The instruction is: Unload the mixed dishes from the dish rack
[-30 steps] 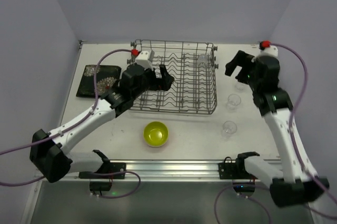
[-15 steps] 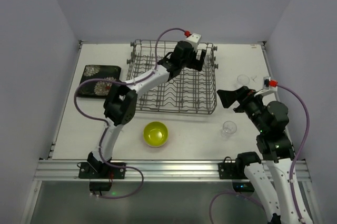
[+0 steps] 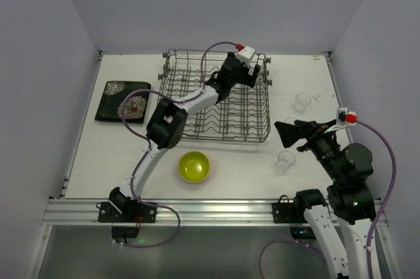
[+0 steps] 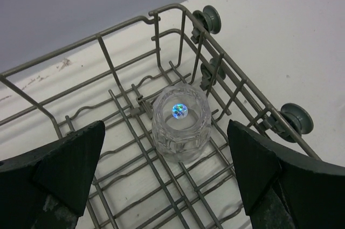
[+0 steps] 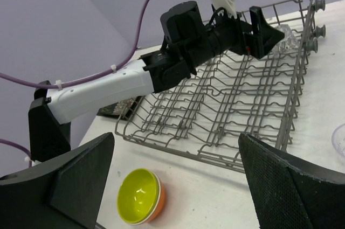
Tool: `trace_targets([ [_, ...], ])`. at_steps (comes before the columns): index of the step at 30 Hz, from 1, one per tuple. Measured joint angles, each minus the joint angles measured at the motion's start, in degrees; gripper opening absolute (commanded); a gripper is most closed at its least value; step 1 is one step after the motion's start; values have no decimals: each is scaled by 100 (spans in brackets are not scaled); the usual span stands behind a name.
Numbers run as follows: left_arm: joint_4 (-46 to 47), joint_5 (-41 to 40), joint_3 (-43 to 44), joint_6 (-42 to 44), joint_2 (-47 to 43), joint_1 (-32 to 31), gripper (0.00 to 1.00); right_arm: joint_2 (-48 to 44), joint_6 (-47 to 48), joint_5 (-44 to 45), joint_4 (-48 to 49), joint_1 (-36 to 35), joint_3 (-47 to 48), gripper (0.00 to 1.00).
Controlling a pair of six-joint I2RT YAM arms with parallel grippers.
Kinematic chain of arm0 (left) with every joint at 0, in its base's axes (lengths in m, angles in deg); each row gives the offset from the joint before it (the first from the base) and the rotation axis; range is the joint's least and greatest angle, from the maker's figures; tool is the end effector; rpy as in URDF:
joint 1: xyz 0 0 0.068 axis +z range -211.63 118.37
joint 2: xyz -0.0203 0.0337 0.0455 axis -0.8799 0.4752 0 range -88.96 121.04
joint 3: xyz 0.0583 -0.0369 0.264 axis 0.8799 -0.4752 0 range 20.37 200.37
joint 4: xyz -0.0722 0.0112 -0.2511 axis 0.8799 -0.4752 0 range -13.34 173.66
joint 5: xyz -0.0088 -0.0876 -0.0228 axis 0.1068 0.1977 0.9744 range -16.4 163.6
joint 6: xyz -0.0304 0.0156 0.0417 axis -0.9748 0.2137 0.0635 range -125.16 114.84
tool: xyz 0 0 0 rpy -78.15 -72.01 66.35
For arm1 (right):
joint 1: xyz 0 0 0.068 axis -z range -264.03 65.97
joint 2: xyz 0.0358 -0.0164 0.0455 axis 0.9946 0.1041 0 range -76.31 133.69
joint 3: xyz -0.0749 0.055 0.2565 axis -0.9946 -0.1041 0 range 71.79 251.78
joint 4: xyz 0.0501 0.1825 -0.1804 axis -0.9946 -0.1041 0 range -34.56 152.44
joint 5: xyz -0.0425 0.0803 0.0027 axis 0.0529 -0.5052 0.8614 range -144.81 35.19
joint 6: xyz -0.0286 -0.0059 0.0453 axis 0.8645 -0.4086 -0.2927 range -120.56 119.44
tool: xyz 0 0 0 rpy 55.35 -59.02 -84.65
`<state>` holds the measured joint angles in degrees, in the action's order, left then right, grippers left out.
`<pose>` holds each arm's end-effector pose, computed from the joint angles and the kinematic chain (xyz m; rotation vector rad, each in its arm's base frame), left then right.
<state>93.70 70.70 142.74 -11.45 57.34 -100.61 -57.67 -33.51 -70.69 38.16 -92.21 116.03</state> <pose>0.4632 -0.3726 0.1892 0.4835 1.7784 -0.5123 0.0709 0.0201 0.3603 0.1191 1.5971 0.7772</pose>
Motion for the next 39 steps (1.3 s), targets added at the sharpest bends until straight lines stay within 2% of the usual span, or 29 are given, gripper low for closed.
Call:
trace_targets([
  [9,619,111,651,125,584,35,97,199,-4,-417,-61,0,109,99],
  [22,962,103,973,146,1255,33,80,151,-52,-817,-57,0,111,99],
  [30,1244,186,1043,136,1329,17,48,149,-48,-883,-57,-2,111,99],
  [32,1287,208,1056,138,1329,-4,37,149,-48,-920,-57,0,111,99],
  [34,1322,216,1056,136,1329,-13,31,149,-48,-922,-55,0,111,99],
  [39,1434,122,990,144,1329,-101,6,149,-48,-922,-52,0,111,99],
])
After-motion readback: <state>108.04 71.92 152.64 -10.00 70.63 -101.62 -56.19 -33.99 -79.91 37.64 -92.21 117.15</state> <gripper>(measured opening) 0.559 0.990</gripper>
